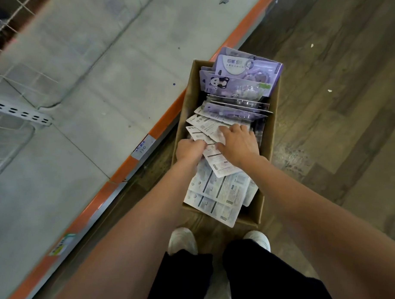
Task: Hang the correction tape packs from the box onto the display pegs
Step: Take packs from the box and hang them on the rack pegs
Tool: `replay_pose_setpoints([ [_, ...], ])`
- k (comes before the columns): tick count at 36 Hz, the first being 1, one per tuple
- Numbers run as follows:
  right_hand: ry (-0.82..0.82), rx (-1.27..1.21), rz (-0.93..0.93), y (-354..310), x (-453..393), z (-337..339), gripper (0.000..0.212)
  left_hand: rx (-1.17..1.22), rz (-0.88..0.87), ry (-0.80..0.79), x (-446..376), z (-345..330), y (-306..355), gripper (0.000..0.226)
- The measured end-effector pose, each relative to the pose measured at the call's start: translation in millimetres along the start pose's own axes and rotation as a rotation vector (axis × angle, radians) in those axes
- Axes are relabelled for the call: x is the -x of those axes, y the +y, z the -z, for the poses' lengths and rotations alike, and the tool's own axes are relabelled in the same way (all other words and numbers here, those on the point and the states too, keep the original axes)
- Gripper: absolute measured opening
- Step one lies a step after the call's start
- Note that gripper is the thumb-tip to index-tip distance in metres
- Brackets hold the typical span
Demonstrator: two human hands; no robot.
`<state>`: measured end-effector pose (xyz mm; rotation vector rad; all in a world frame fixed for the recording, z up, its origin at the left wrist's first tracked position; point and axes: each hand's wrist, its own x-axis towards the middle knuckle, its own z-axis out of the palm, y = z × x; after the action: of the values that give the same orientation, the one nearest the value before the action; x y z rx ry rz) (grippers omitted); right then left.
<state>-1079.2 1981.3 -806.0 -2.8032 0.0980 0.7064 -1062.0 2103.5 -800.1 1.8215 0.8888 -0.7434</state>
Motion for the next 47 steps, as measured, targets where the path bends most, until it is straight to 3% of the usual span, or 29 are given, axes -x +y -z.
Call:
replay_pose_setpoints([
  [6,0.063,-0.114,0.055,-3,-12,-4,0.041,0.049,-0.182,-0.063,-13,0,6,0.023],
  [13,0.158,0.057,0.132,-5,-28,6,0.034,0.113,-0.382,-0.175,-21,-3,11,0.009],
  [20,0.239,0.096,0.208,-1,-47,33,0.032,0.111,-0.601,-0.142,-25,-5,43,0.027],
  [23,0.285,-0.159,0.185,3,-46,43,0.031,0.133,-0.711,-0.139,-26,-3,52,0.030],
  [27,0.296,-0.728,0.085,8,-33,45,0.026,0.171,-0.804,-0.162,-27,6,50,0.007],
  [29,0.283,-0.962,0.060,8,-25,42,0.023,0.085,-0.821,-0.118,-29,9,46,0.017],
  [32,0.271,-1.028,0.023,8,-22,40,0.022,0.051,-0.725,-0.127,-32,13,41,0.060],
  [35,0.299,-1.108,-0.031,13,-30,43,0.025,0.188,-0.607,-0.185,-40,11,40,0.105],
  [36,0.310,-1.149,-0.042,14,-33,45,0.028,0.232,-0.592,-0.178,-46,10,41,0.111],
  [37,0.319,-1.166,-0.052,15,-36,46,0.028,0.258,-0.588,-0.171,-48,10,43,0.104],
  [40,0.332,-1.210,-0.075,17,-41,47,0.027,0.314,-0.653,-0.113,-41,15,49,0.044],
  [41,0.341,-1.216,-0.086,17,-42,46,0.025,0.335,-0.661,-0.087,-43,15,50,0.036],
  [47,0.353,-1.257,-0.136,21,-49,43,0.021,0.438,-0.656,0.013,-54,25,53,0.033],
])
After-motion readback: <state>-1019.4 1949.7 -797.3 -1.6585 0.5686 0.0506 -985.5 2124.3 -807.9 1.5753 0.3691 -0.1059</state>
